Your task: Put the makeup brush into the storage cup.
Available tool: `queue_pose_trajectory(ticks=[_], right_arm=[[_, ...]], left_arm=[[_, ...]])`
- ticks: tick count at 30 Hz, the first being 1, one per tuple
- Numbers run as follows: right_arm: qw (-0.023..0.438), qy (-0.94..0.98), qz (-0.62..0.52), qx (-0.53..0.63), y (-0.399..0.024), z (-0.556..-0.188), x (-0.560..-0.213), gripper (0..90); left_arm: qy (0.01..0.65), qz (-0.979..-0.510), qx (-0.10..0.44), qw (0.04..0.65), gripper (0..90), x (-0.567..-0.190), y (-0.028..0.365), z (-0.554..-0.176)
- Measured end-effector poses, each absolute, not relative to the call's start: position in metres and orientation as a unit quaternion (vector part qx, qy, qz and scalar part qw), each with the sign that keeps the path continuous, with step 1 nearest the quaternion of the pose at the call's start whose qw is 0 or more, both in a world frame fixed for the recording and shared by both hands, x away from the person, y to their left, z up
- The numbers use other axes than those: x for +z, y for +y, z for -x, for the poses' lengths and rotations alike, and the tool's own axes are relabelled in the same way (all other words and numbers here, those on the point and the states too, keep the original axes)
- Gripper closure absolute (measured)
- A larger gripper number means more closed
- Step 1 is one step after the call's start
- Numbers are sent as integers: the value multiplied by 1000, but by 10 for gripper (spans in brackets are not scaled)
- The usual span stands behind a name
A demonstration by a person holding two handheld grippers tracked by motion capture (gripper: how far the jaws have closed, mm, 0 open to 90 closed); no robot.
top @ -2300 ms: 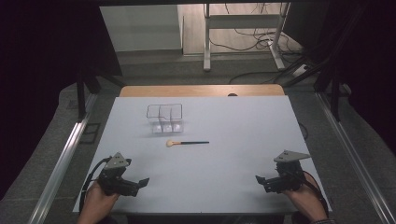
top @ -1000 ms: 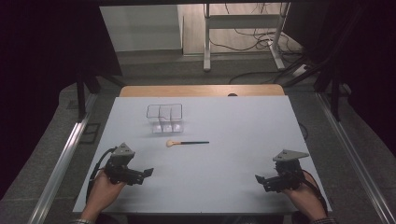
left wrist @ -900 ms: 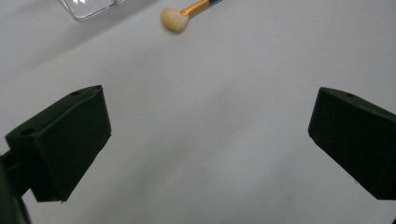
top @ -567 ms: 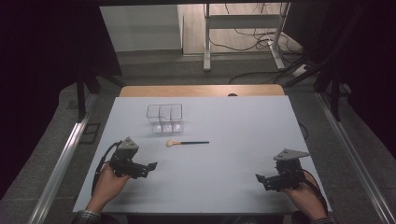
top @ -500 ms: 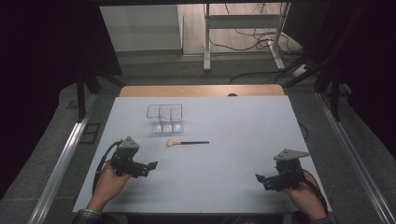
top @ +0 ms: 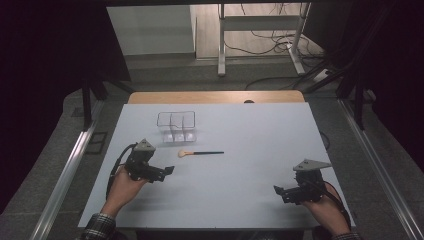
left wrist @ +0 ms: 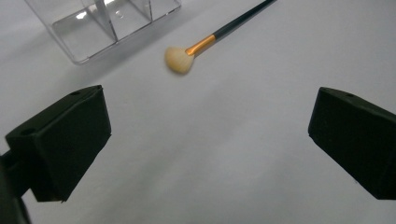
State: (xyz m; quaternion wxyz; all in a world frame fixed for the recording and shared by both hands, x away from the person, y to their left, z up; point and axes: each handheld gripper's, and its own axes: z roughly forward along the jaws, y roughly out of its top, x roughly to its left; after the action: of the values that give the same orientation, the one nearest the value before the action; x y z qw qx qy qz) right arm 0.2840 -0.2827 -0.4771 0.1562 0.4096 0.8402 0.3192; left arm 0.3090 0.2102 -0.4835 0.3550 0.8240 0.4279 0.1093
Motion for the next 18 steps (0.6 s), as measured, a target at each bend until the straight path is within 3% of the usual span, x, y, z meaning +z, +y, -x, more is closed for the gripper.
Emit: queue_pose_trajectory(ticks=[18], right_arm=[[156,835,-414,327,-284,-284,-477,0]], left_arm=[[404,-842,98,344,0,-482,192,-330]])
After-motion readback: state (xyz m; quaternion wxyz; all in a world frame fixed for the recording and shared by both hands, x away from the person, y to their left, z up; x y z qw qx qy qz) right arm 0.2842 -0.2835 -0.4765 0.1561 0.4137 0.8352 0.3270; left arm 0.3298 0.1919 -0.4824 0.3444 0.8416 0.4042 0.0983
